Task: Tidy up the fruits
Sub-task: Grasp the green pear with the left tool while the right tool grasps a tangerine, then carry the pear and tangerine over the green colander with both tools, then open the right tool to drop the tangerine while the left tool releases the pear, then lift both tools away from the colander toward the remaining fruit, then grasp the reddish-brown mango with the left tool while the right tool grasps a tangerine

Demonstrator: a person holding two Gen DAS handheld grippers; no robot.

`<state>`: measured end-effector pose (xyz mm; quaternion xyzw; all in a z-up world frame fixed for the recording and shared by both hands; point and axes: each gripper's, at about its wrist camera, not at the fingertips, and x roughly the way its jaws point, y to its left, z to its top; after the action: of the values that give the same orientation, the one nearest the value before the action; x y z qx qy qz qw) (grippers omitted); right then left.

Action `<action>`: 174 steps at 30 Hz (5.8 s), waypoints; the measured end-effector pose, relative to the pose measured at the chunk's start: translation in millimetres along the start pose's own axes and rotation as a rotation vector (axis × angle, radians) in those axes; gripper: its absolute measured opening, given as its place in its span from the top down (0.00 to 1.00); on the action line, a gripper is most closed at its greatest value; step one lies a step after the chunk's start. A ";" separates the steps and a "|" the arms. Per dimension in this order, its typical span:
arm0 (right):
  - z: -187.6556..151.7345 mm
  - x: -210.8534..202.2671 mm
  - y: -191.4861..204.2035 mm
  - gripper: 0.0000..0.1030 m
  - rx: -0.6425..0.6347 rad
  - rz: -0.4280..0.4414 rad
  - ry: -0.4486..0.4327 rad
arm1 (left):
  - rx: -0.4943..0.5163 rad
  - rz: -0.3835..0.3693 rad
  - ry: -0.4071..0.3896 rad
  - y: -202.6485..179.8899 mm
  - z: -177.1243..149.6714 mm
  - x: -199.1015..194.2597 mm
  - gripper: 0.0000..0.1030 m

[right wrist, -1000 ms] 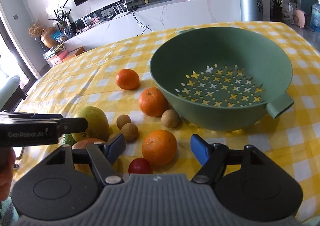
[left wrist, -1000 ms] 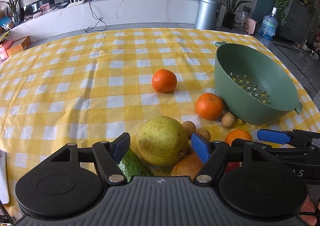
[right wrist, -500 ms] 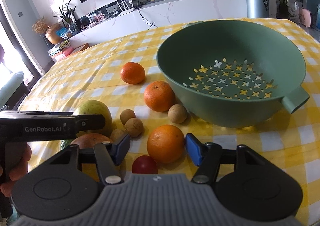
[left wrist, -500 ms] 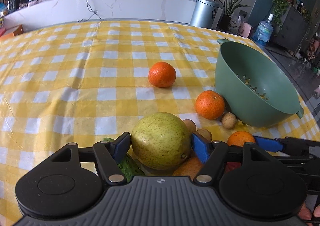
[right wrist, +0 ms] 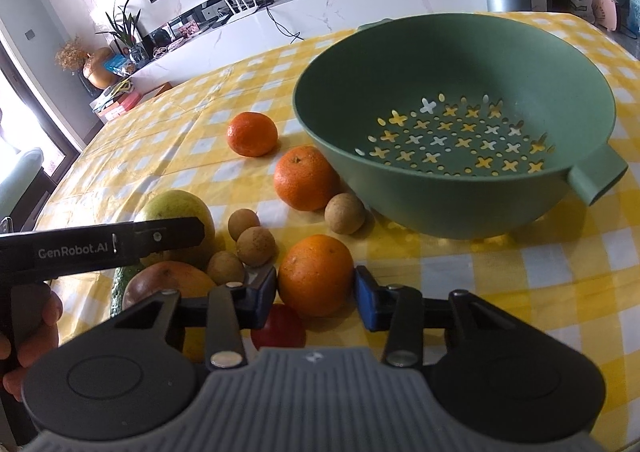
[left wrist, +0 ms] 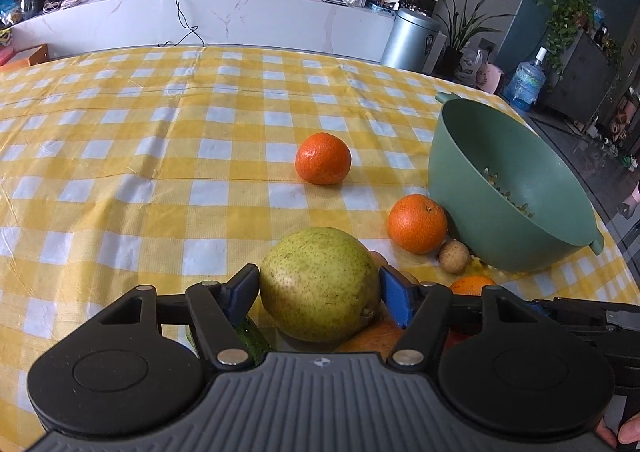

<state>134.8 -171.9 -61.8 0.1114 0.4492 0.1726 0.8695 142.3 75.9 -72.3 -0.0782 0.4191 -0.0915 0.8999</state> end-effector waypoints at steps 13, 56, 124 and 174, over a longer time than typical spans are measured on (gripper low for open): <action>-2.1 -17.6 6.9 0.62 -0.043 0.010 -0.082 | 0.004 0.034 -0.118 -12.0 0.9 -26.8 0.27; 93.9 -41.4 -52.2 0.63 -0.332 -0.143 0.014 | 0.230 -0.128 0.047 -139.4 76.9 22.7 0.27; 91.4 -70.5 -49.6 0.26 -0.329 -0.178 0.065 | 0.287 -0.110 0.023 -158.6 72.9 -15.7 0.15; -63.0 -39.9 64.4 0.46 -0.247 0.063 0.021 | 0.246 -0.032 0.106 -40.5 -34.0 -61.5 0.21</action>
<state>48.8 -126.5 -45.7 0.0159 0.4300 0.2550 0.8659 73.2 48.5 -39.6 0.0307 0.4505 -0.1606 0.8777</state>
